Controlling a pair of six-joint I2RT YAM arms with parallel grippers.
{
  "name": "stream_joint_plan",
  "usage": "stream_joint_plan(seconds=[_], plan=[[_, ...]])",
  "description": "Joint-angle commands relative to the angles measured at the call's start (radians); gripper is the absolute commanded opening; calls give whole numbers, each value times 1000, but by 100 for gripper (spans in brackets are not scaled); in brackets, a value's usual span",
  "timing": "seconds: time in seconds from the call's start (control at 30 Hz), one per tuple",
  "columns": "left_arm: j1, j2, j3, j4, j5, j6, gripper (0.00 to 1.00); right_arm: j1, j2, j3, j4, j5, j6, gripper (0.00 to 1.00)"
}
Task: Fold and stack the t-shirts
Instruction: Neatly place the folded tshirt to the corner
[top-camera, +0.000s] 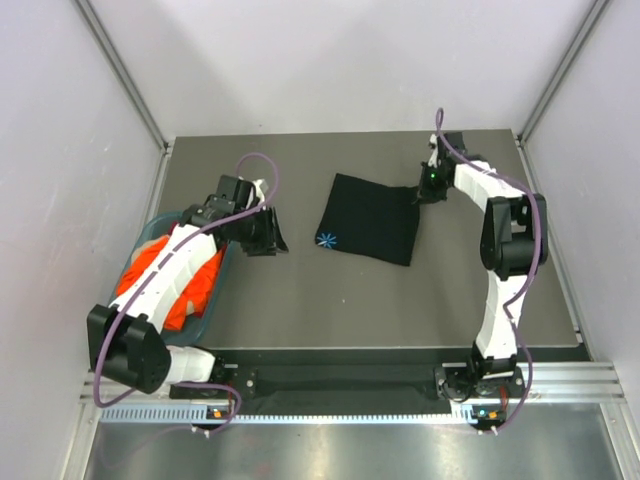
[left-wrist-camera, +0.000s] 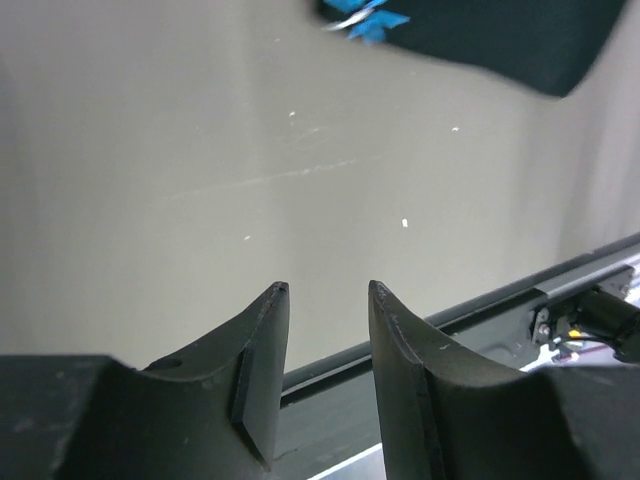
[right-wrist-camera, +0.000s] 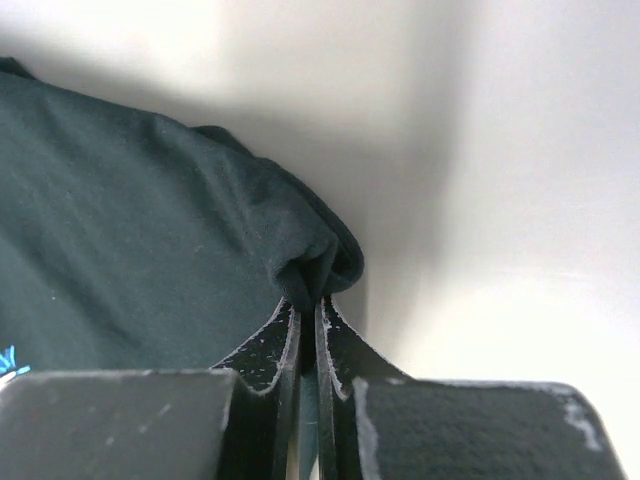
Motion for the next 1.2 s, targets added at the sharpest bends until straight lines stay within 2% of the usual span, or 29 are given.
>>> stream_joint_plan(seconds=[0.0,0.17,0.53,0.87,1.07,1.17], plan=[[3,-60,-51,30,-44,-11,42,-60,-50,124,-112,221,-184,0],[3,-94,-118,70,-94,-16,42,-186,40,253,-114,257,-229,0],[2,12,-49,122,-107,-50,39,-309,359,760,-51,333,-324,0],[-4,191,70,133,-107,-64,37,-393,422,769,219,306,-197,0],[-15,277,135,128,-121,-65,37,-418,513,884,265,306,-165,0],[-16,312,164,131,-121,-73,37,-430,534,890,314,274,-149,0]])
